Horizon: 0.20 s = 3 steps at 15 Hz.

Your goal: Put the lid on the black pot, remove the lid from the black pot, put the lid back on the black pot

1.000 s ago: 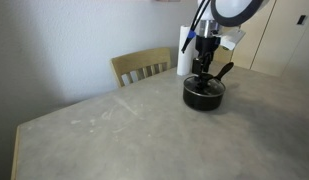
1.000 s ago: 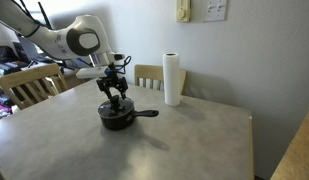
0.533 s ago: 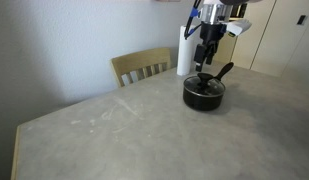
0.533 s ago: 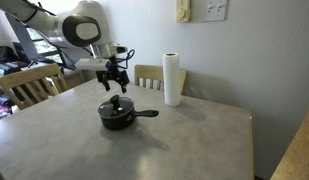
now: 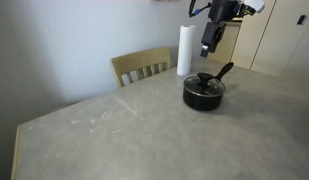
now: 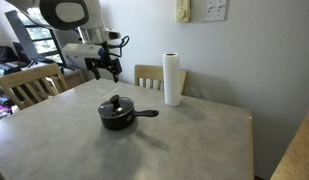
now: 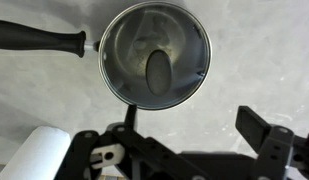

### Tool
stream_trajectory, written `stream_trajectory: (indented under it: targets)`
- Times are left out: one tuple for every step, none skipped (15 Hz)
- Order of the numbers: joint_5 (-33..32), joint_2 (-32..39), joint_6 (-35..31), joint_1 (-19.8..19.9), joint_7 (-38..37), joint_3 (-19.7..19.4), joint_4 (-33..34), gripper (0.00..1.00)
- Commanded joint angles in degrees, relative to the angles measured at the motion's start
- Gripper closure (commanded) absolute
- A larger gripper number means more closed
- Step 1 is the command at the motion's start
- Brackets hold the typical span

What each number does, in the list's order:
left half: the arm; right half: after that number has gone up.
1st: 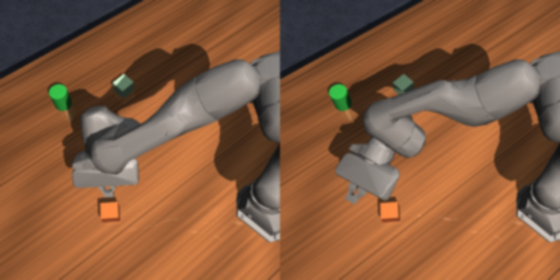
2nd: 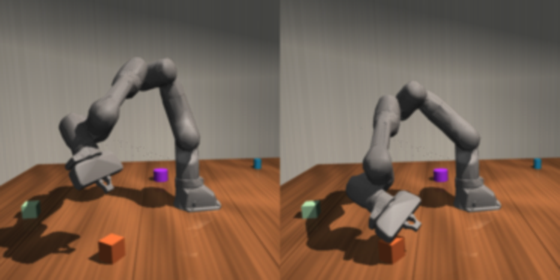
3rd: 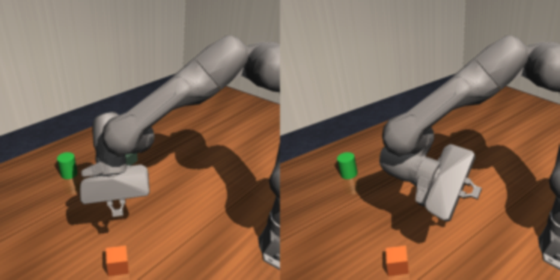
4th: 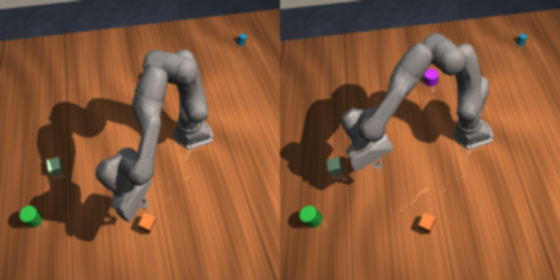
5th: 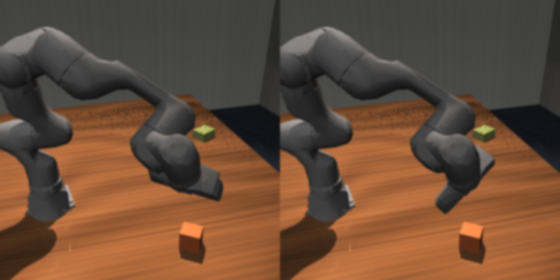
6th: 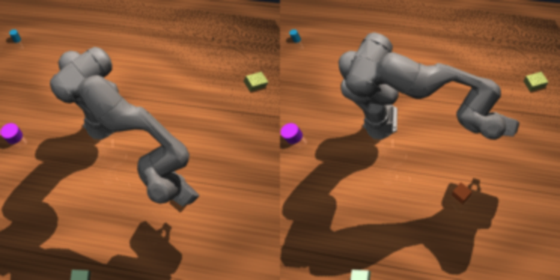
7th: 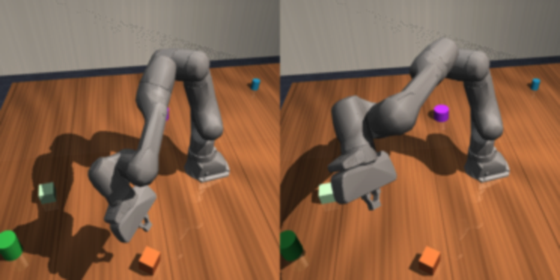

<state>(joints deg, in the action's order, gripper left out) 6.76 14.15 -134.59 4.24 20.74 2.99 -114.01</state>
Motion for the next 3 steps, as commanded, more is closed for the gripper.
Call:
stream_trajectory:
  targets:
    - [0.05,-0.28,0.13,-0.23,0.02,-0.23,-0.26,0.00]
    - [0.05,-0.29,0.13,-0.23,0.03,-0.22,-0.41,0.00]
    - [0.05,-0.29,0.13,-0.23,0.03,-0.22,-0.50,0.00]
